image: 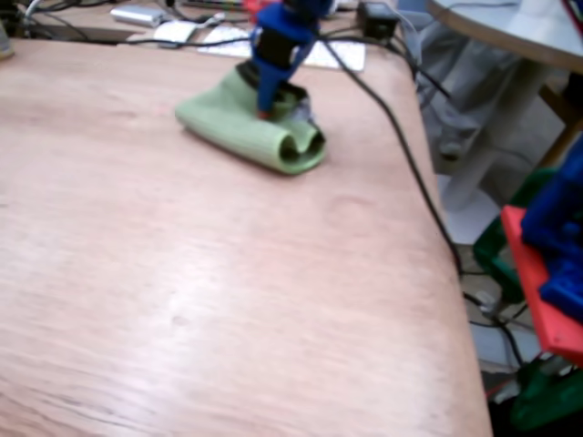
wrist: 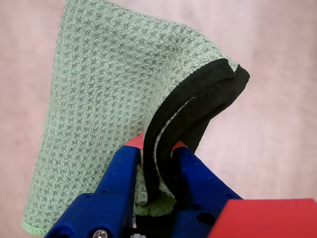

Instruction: Clean the table

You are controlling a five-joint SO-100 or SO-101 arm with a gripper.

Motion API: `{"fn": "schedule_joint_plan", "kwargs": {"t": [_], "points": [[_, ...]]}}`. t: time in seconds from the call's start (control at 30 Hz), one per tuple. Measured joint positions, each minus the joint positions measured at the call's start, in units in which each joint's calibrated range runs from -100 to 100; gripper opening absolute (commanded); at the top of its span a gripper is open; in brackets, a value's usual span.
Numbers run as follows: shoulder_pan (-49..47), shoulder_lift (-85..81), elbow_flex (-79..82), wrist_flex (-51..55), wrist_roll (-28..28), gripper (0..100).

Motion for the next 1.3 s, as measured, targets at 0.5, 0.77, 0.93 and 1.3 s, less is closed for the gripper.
{"fn": "schedule_joint_plan", "kwargs": {"t": [0.5,0.77,0.93,1.3], "points": [[34.29,2.33,-0.27,-0.08,8.4,1],[44.9,-21.96,0.09,2.07,16.8,1],[15.88,-53.0,0.09,8.94,13.92,1],[-38.61,-25.59,-45.09,9.44,2.93,1]]}}
